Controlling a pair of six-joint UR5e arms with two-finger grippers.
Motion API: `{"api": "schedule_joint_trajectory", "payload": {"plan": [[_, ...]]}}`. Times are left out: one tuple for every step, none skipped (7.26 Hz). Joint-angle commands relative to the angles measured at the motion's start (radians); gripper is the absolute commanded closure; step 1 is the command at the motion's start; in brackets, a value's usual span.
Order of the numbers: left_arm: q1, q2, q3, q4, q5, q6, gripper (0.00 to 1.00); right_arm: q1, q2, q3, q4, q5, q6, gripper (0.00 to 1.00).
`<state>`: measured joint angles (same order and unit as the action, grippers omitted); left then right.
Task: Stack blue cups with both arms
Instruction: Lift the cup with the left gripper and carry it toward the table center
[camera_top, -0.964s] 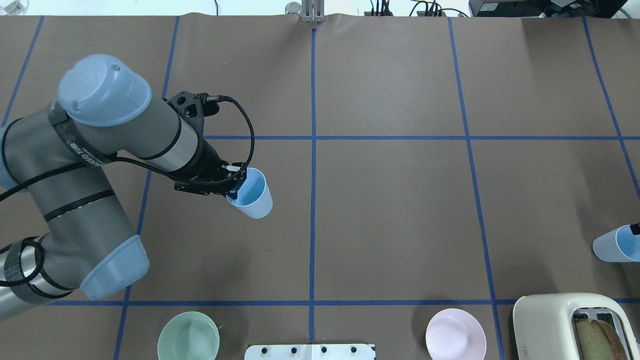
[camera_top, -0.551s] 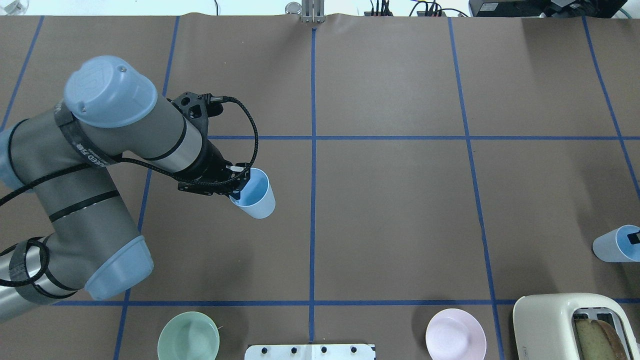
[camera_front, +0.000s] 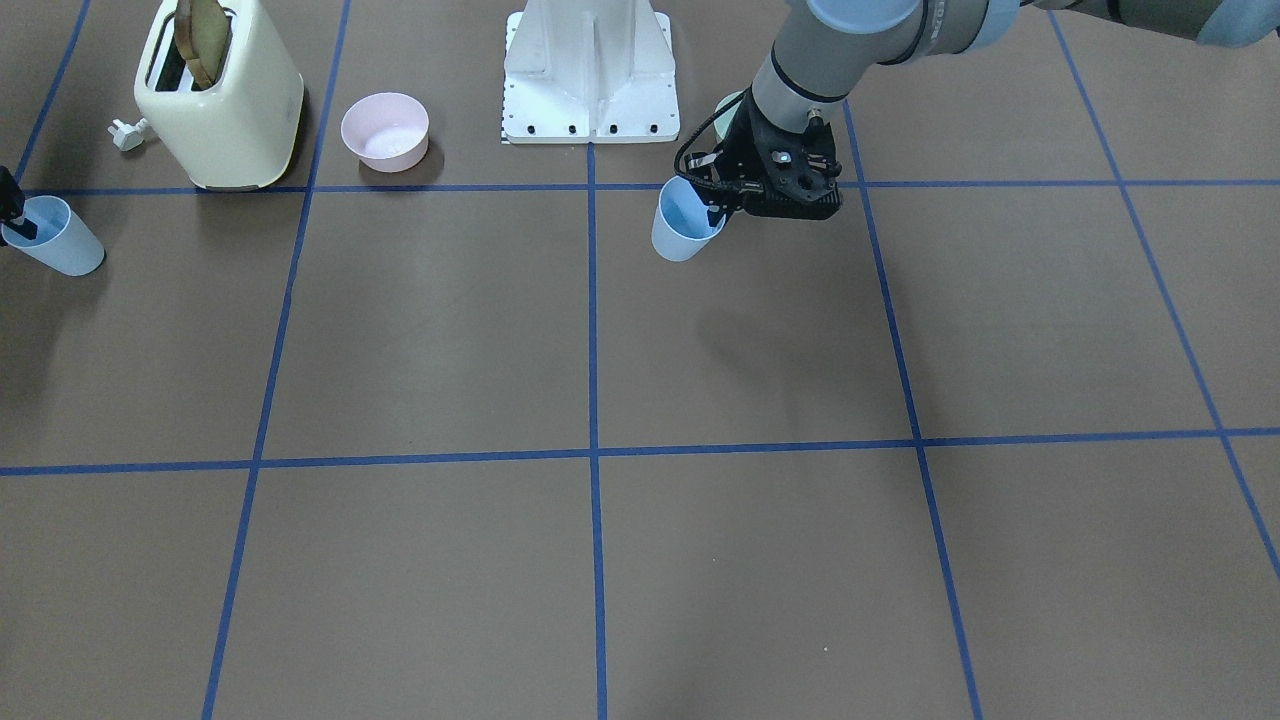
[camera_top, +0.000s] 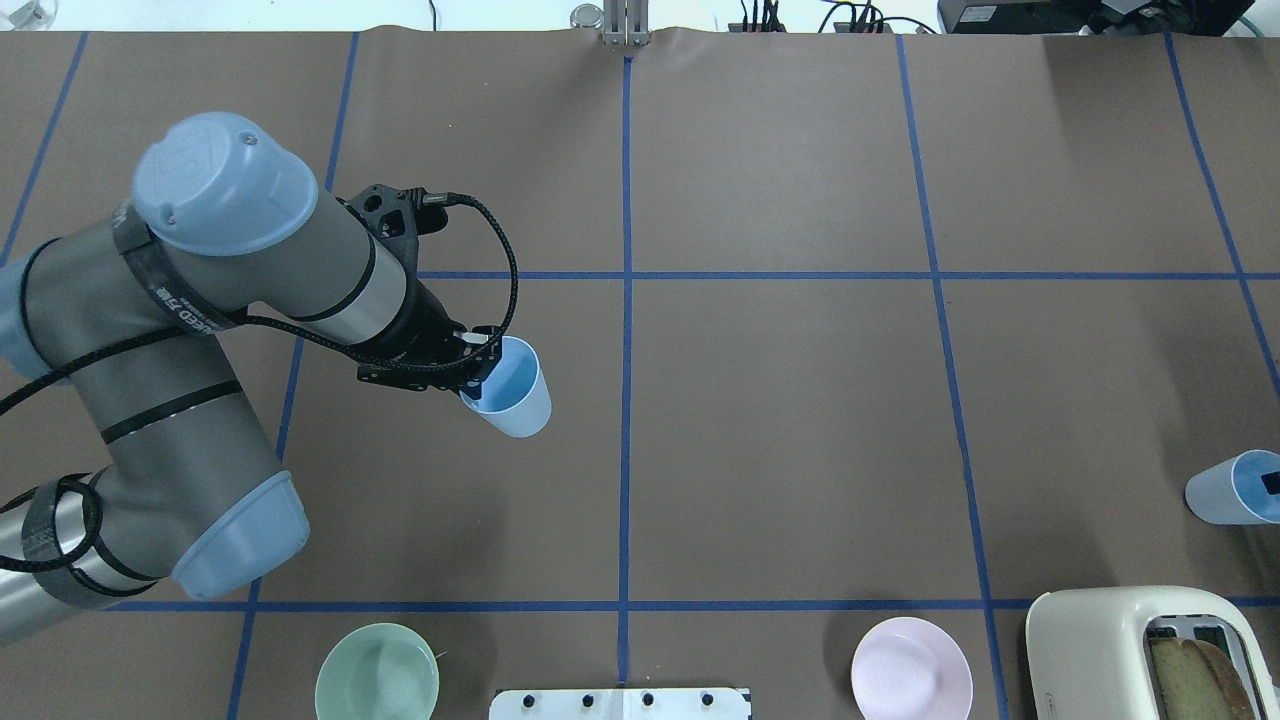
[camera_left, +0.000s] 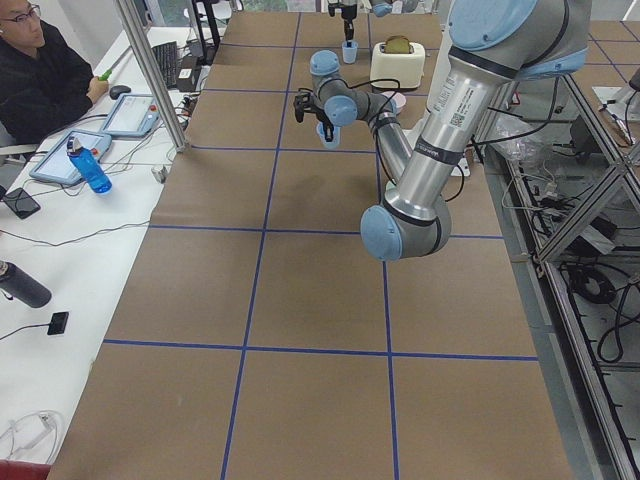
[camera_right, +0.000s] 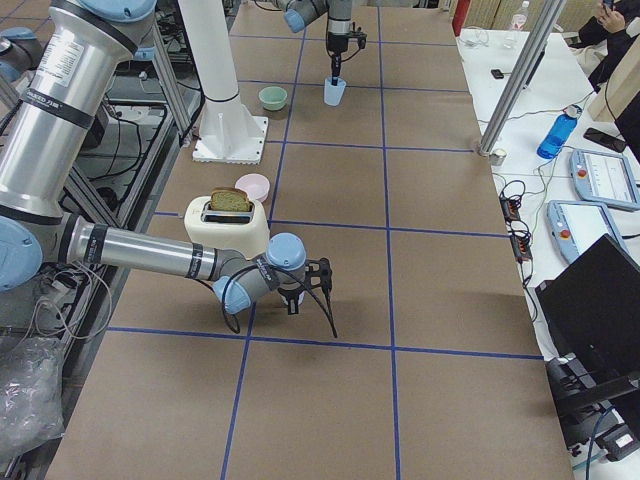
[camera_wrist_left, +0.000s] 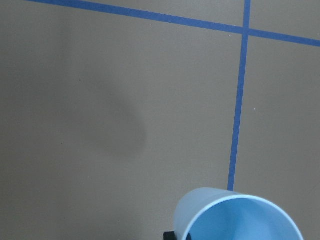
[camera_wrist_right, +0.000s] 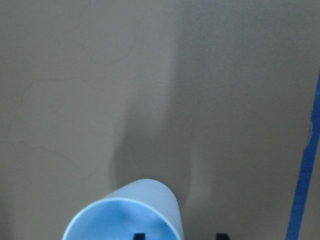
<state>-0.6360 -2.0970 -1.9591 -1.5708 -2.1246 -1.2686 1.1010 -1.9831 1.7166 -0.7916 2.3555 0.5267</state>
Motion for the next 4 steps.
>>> {"api": "schedule_joint_trajectory", "payload": {"plan": [[0.004,-0.018,0.015,0.0,0.0,-0.002,1.0,0.0,0.006,-0.005,0.037,-0.002,-0.007,1.0],[0.013,-0.034,0.028,0.0,0.021,-0.002,1.0,0.003,0.018,0.006,0.049,0.004,-0.007,1.0],[0.03,-0.061,0.058,0.0,0.038,-0.003,1.0,0.007,0.033,0.005,0.046,0.017,-0.007,1.0],[0.048,-0.081,0.09,-0.011,0.061,-0.03,1.0,0.045,0.073,-0.002,0.04,0.049,-0.007,1.0]]}}
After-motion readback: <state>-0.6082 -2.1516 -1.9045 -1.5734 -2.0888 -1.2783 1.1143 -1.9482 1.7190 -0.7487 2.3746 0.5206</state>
